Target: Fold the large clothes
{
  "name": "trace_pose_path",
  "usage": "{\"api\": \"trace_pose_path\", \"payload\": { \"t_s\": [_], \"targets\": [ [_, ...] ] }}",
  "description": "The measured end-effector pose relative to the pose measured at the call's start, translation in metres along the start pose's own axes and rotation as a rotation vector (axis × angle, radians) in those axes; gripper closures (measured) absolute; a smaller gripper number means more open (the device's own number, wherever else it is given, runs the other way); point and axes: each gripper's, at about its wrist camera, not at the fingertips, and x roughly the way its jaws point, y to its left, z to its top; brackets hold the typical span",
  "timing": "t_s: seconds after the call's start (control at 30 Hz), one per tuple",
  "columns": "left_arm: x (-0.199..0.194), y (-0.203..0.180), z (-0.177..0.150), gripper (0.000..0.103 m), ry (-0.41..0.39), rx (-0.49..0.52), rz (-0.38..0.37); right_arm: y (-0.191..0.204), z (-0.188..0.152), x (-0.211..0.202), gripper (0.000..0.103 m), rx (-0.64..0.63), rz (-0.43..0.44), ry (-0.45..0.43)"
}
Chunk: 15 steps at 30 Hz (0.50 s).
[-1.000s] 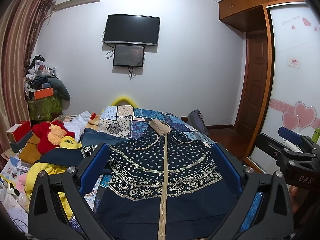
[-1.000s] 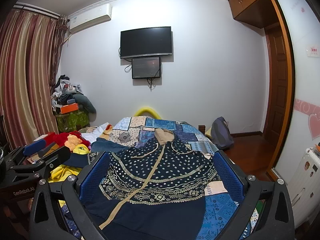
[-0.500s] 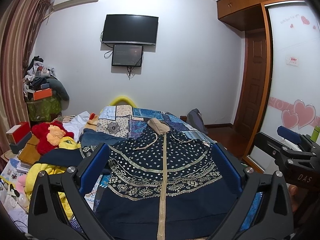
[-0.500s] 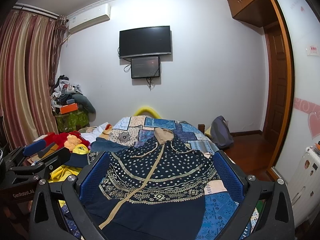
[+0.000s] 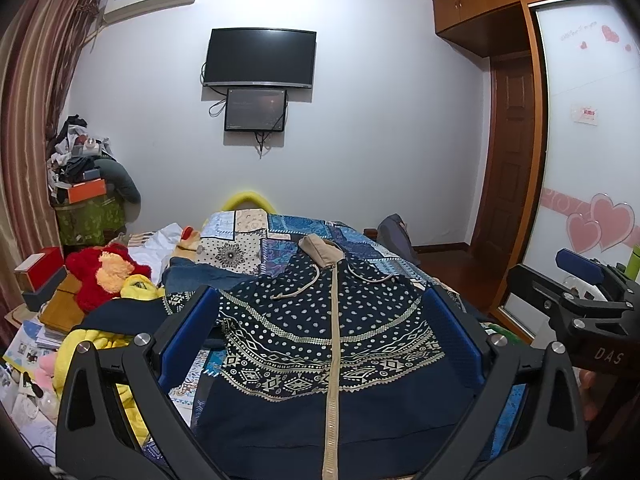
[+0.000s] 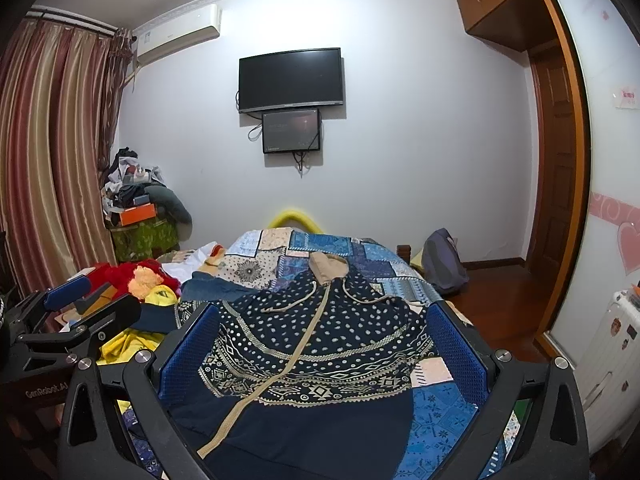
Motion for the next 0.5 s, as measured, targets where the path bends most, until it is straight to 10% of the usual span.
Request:
{"api": "trace_pose_path", "payload": {
  "t_s": [0.5],
  "targets": [
    [0.086,0.061,-0.008,0.0,0.095,-0.011,0.111,-0.001,0.0,0.087,0.0,-0.025,-0.044,0.104]
  ]
}}
